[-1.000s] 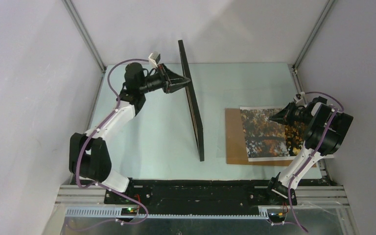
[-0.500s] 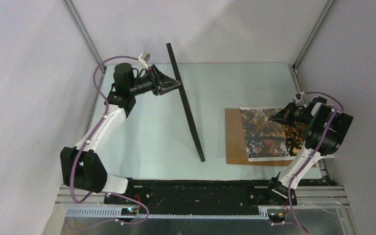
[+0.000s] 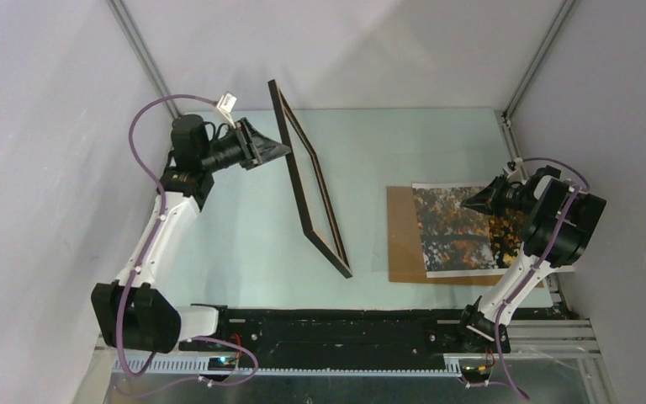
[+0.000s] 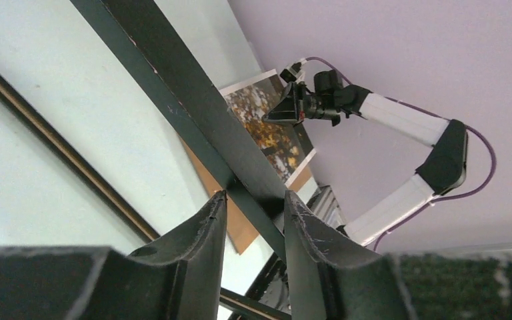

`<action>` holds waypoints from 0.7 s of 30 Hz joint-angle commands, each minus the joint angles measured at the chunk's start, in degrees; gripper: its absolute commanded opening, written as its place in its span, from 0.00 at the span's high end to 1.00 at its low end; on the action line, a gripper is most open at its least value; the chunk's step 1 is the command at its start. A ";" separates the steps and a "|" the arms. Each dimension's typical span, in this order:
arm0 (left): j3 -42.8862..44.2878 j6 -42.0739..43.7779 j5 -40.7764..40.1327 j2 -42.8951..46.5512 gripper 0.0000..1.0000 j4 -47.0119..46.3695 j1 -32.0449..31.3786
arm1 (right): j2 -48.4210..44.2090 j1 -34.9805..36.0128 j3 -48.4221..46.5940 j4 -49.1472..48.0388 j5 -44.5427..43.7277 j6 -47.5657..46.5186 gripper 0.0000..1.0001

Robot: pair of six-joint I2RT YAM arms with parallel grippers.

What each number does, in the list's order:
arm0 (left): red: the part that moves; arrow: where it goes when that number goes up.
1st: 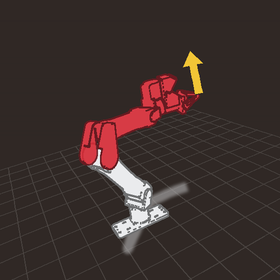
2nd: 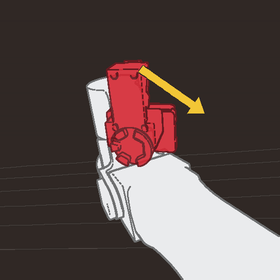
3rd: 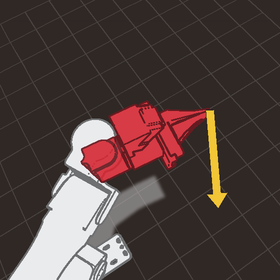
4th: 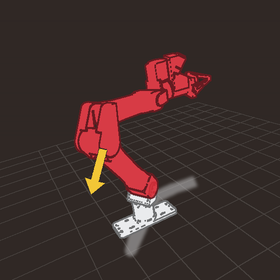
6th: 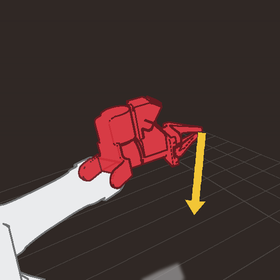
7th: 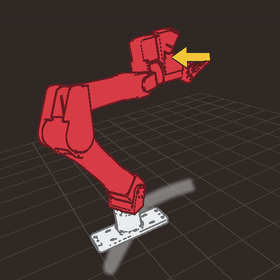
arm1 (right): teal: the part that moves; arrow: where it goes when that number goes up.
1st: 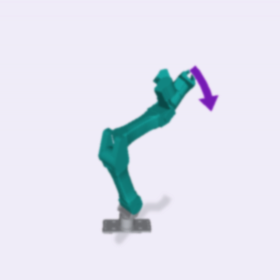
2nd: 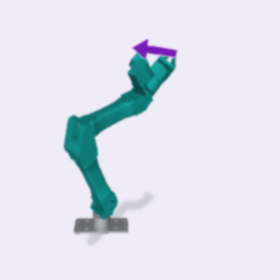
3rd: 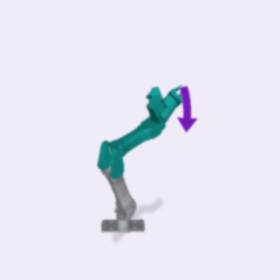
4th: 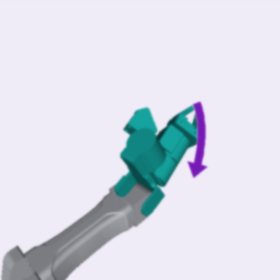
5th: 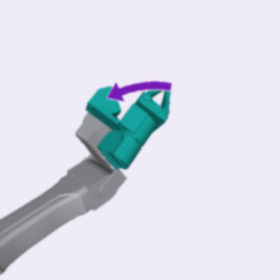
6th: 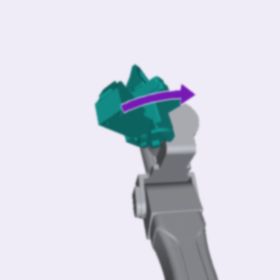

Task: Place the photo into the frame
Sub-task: Turn over the photo frame at the center of the board.

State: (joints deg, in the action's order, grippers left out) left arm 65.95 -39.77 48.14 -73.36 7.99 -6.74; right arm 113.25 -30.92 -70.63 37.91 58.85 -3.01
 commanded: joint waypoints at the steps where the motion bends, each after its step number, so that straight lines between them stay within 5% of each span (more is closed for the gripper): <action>1: -6.38 12.02 -0.16 -2.09 0.61 20.10 0.64 | -1.49 0.33 -0.40 0.55 -0.66 -0.68 1.00; 10: -9.41 13.85 1.05 0.90 0.46 21.50 3.40 | -1.92 0.85 -0.30 0.41 -0.80 -0.66 1.00; 21: -9.58 17.24 -0.40 -3.50 0.44 21.38 3.65 | -2.51 1.19 -0.12 0.27 -0.92 -0.61 1.00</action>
State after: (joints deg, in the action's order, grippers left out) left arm 53.89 -26.00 47.11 -75.05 29.85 -3.05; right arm 113.23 -30.04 -70.61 37.82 57.95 -3.38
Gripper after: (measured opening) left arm 0.571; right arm 0.009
